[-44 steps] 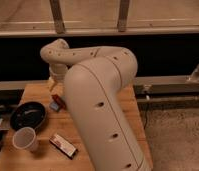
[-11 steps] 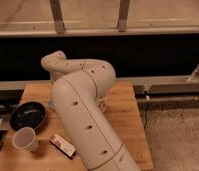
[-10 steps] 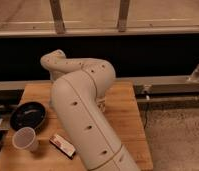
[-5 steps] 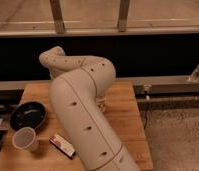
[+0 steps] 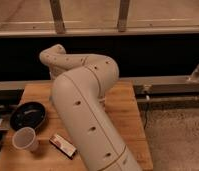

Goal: Place the pepper in the ceramic bowl

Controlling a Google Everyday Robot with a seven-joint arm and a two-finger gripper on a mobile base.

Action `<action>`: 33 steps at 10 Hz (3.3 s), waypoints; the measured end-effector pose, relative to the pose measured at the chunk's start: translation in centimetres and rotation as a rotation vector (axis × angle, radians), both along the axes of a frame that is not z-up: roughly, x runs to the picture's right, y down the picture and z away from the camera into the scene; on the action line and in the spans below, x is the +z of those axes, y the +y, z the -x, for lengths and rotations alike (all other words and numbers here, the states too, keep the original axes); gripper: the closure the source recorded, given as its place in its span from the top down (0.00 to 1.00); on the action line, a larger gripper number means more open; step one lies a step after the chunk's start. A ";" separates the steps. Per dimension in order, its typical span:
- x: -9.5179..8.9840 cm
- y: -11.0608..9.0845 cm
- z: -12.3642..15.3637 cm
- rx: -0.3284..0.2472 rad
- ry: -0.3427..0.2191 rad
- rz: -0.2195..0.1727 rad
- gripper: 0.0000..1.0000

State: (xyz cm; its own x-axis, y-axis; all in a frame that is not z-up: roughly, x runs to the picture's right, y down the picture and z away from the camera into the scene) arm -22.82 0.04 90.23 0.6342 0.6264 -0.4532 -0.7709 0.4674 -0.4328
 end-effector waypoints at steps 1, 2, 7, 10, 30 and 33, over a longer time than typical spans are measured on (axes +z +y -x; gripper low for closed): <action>0.0 0.1 0.0 0.003 -0.010 0.004 0.00; -0.1 0.1 -0.1 0.010 -0.019 0.005 0.00; -1.0 0.2 -0.4 0.018 -0.034 0.008 0.22; -1.8 -0.2 0.0 0.011 -0.050 0.000 0.35; -11.2 5.3 15.0 -0.150 -0.733 0.185 0.63; -11.0 5.6 14.9 -0.123 -0.764 0.213 0.66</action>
State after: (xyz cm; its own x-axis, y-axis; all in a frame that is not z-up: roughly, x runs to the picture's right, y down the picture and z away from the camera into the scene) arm -37.70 5.64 79.21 0.8761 0.4810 0.0321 -0.1737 0.3772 -0.9097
